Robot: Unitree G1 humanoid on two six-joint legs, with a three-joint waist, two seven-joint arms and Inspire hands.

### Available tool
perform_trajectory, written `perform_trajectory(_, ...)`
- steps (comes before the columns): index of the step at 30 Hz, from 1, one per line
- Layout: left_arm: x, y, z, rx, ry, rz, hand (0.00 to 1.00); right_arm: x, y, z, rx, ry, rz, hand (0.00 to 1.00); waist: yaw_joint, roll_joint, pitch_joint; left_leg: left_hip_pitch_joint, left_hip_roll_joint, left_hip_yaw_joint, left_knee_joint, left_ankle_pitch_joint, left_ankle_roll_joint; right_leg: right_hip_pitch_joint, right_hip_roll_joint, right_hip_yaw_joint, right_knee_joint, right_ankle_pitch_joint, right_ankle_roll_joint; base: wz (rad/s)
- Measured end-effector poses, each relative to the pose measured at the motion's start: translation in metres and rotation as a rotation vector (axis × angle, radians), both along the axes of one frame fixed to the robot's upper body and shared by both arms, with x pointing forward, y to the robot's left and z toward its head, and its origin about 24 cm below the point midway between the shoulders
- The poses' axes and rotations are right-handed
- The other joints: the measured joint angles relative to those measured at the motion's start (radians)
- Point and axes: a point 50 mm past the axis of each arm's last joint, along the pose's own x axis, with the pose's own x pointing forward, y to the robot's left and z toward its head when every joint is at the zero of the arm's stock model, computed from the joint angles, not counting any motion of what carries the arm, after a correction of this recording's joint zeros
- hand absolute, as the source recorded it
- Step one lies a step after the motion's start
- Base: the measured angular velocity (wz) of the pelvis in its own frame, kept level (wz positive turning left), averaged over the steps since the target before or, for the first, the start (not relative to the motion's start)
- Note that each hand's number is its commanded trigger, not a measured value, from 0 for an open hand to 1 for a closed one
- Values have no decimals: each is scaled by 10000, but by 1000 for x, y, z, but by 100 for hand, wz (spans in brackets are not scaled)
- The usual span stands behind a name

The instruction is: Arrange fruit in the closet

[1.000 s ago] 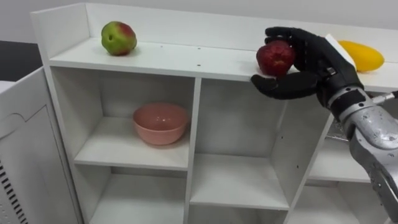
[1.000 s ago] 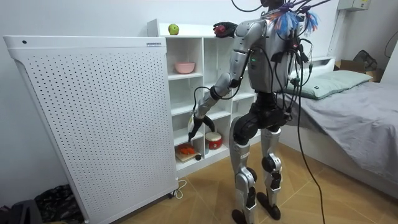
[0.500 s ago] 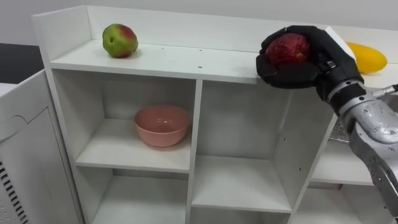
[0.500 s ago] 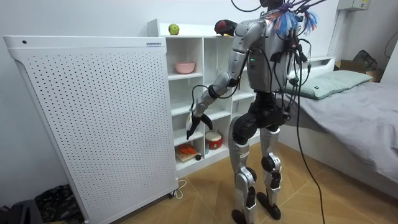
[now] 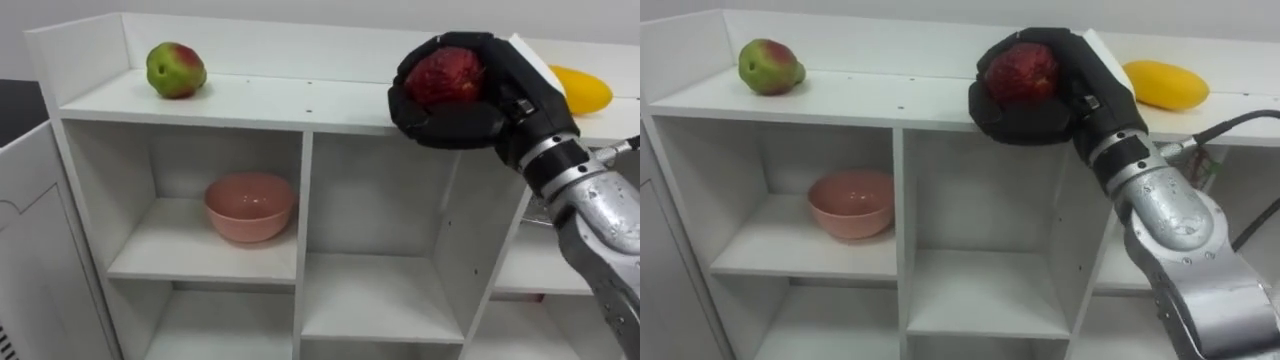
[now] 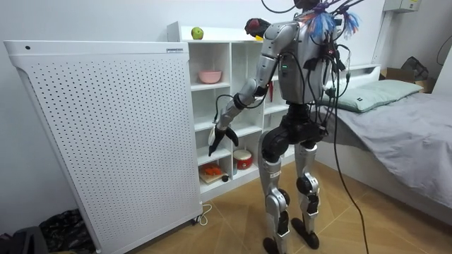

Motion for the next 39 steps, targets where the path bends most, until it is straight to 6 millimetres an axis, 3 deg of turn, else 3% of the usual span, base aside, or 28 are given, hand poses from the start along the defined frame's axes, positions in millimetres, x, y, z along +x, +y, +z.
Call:
perform_trajectory(7,-7,-3,-6,102,216,-50,0,-2,20,-8,1385,433,1284,100,-212,144,26,25,-21,53,-66,0,0,55,2,-7,-22,0,0,4)
perform_trajectory(10,-15,-6,-13,10,384,245,0,-3,26,-29,2248,1229,1753,100,-211,204,36,30,-25,34,-53,0,0,64,-16,-53,-16,0,0,2)
perform_trajectory(13,-21,-14,-19,-123,440,484,0,-2,31,-57,2914,2236,1797,100,-236,294,23,-321,-46,37,40,0,1,-225,-86,-199,41,1,1,6)
perform_trajectory(18,-36,-38,-37,-295,1149,446,0,8,34,-130,3185,5113,1187,100,-272,617,26,-1166,-141,-67,396,163,137,-958,-256,-352,424,152,-30,7)
perform_trajectory(24,-44,-44,-44,-593,1112,1216,0,10,28,-188,4440,7553,284,100,-305,686,76,-2254,-252,-39,460,562,162,-2313,-481,-490,1064,252,-111,6)
perform_trajectory(30,-57,-47,-51,-666,1345,1958,0,2,16,-231,4669,9221,-781,100,-218,706,190,-2701,-333,-35,279,825,162,-2861,-639,-613,1257,282,-131,8)
perform_trajectory(34,-61,-47,-52,-309,1397,1892,0,0,20,-239,5053,9515,-906,100,-159,575,284,-3368,-364,137,422,963,186,-3684,-729,-536,1524,318,-169,-12)
perform_trajectory(37,-58,-51,-52,-405,1287,2002,0,-5,21,-254,6332,10091,-972,100,-66,571,352,-3835,-344,153,717,964,188,-4137,-772,-545,1750,385,-194,-4)
perform_trajectory(39,-51,-52,-50,-442,952,2172,0,-8,16,-261,7674,10487,-1077,100,54,608,457,-4265,-364,169,806,963,188,-4614,-858,-588,2004,374,-203,4)
